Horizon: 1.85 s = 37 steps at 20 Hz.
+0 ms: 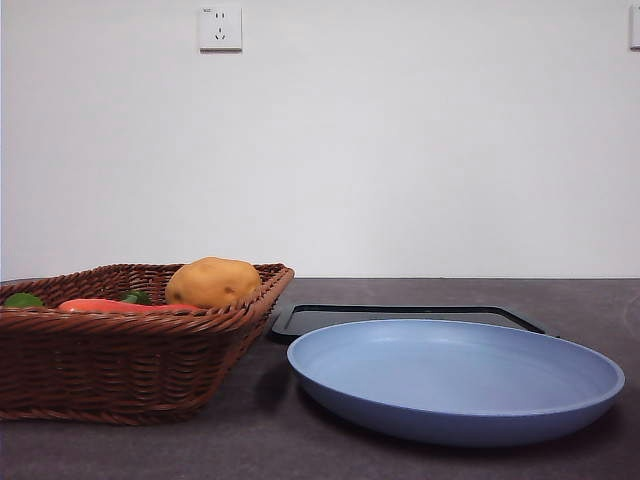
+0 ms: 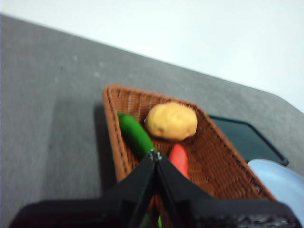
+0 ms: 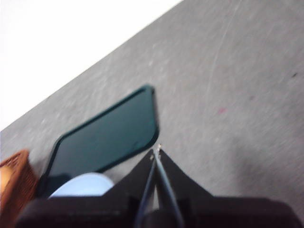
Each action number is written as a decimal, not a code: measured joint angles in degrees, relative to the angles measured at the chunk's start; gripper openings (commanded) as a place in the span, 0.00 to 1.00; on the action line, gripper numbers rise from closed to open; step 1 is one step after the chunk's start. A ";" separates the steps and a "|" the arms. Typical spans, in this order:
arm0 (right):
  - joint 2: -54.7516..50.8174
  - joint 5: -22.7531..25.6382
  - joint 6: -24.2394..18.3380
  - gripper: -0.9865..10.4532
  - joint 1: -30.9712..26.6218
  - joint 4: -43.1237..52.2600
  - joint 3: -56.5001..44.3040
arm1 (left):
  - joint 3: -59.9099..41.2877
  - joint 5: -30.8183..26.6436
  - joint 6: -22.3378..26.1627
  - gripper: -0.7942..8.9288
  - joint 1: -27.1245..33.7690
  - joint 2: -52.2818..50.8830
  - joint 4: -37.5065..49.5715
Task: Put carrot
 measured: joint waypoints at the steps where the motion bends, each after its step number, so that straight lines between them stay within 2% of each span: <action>1: 0.74 -1.40 0.26 0.09 0.00 0.02 0.00 | 0.00 0.00 -0.31 0.09 0.00 0.09 -0.96; 8: 8.63 -12.11 1.55 0.09 0.00 -1.55 1.99 | 2.80 0.00 -2.25 0.09 0.00 5.49 -3.50; 14: 18.56 -15.32 0.46 0.09 0.00 -3.61 9.31 | 11.72 0.59 -1.90 0.09 0.00 16.85 -3.26; 18: 28.89 -18.67 -4.37 0.09 0.00 -9.07 16.87 | 20.24 6.16 2.12 0.09 0.00 30.49 -4.33; 22: 39.60 -22.10 -11.21 0.09 0.00 -16.31 24.72 | 29.27 13.42 6.95 0.09 -0.68 43.74 -10.10; 26: 49.57 -22.25 -16.09 0.10 0.00 -20.85 28.59 | 36.30 14.91 12.59 0.09 -3.78 52.94 -18.78; 28: 53.59 -22.25 -16.87 0.11 0.00 -21.03 28.59 | 37.16 14.97 13.84 0.09 -5.29 55.49 -19.28; 30: 56.74 -22.25 -17.09 0.18 0.04 -20.85 28.59 | 37.16 14.99 14.19 0.15 -6.34 56.28 -19.08; 32: 59.39 -22.25 -17.09 0.26 0.04 -19.43 28.59 | 37.16 14.99 14.19 0.31 -7.17 56.33 -18.08; 33: 60.46 -22.27 -17.09 0.29 0.07 -18.18 28.59 | 37.16 14.99 14.21 0.36 -7.48 56.30 -17.51; 37: 64.26 -22.27 -17.00 0.29 2.10 -12.68 28.59 | 37.16 15.02 14.21 0.36 -9.05 56.33 -16.98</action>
